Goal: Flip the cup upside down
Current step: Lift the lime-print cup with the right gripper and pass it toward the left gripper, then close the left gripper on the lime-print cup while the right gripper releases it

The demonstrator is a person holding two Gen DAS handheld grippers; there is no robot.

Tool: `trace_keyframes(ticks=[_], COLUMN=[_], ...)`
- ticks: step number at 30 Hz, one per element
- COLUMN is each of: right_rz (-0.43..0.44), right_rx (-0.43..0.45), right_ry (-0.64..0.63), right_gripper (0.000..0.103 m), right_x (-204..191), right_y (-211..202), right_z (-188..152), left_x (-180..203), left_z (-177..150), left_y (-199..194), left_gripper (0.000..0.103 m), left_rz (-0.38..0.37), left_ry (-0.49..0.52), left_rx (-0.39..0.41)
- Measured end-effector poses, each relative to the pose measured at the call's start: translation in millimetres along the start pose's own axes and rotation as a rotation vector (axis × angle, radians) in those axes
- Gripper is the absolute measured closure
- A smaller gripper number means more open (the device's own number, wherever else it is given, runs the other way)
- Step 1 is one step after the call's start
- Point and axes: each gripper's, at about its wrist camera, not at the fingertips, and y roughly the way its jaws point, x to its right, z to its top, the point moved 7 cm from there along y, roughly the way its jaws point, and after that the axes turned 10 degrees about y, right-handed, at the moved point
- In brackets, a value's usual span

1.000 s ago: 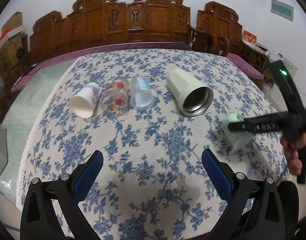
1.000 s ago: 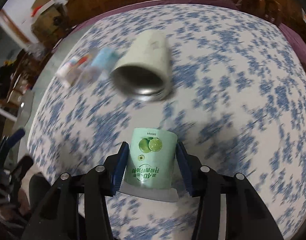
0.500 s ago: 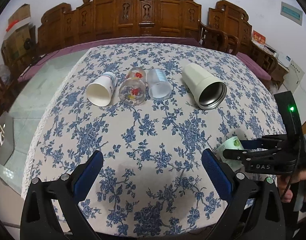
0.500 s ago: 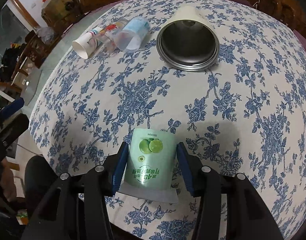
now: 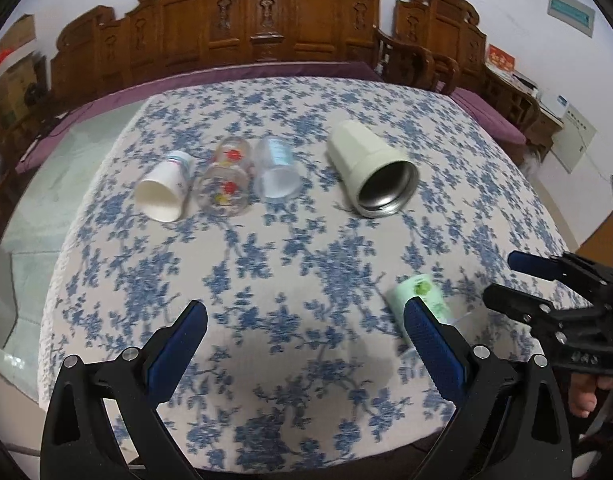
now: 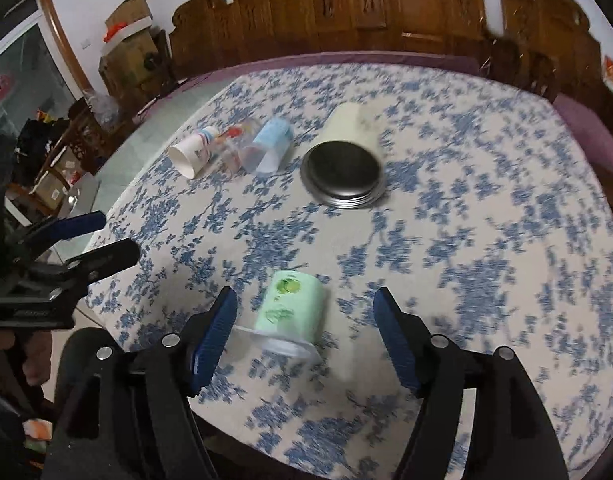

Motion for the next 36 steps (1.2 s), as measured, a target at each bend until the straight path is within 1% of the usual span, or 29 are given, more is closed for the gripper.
trace_keyframes(ticks=[2, 3, 4, 6, 7, 11, 15, 21, 23, 25, 30, 33, 35, 36], right_rz=[-0.015, -0.021, -0.025, -0.038, -0.043, -0.057, -0.07, -0.074, -0.071, -0.072, -0.071, -0.072, -0.071, -0.072], right_rx=[0.025, 0.034, 0.043, 0.057, 0.063, 0.084, 0.088, 0.094, 0.096, 0.098, 0.095, 0.097, 0.099, 0.1], right_ry=[0.004, 0.004, 0.003, 0.0, 0.001, 0.008, -0.007, -0.022, -0.022, -0.025, -0.026, -0.024, -0.019, -0.015], right_gripper=[0.027, 0.024, 0.02, 0.017, 0.017, 0.017, 0.017, 0.017, 0.017, 0.017, 0.017, 0.017, 0.017, 0.017], right_x=[9, 11, 14, 20, 23, 34, 38, 39, 39, 39, 39, 39, 41, 43], right_y=[-11, -14, -18, -25, -28, -36, -38, -40, -41, -42, -41, -42, -43, -43], right_z=[-4, -6, -9, -14, -16, -24, -28, -28, -28, -27, -28, -28, -26, -26], left_x=[10, 15, 20, 32, 37, 57, 74, 81, 83, 85, 89, 91, 92, 93], left_z=[3, 4, 6, 8, 9, 12, 15, 13, 12, 11, 6, 2, 2, 2], left_y=[5, 8, 12, 20, 23, 39, 55, 81, 88, 95, 114, 120, 122, 122], left_gripper=[0.014, 0.018, 0.019, 0.021, 0.023, 0.027, 0.028, 0.028, 0.03, 0.036, 0.04, 0.043, 0.044, 0.049], left_rz=[-0.025, -0.038, -0.052, -0.079, -0.09, -0.136, -0.164, -0.202, -0.212, -0.219, -0.243, -0.245, -0.242, -0.24], left_ry=[0.006, 0.008, 0.007, 0.014, 0.018, 0.033, 0.042, -0.009, -0.02, -0.024, -0.048, -0.043, -0.037, -0.036], left_rx=[-0.02, -0.033, -0.046, -0.076, -0.093, -0.157, -0.206, -0.293, -0.324, -0.352, -0.433, -0.463, -0.47, -0.469])
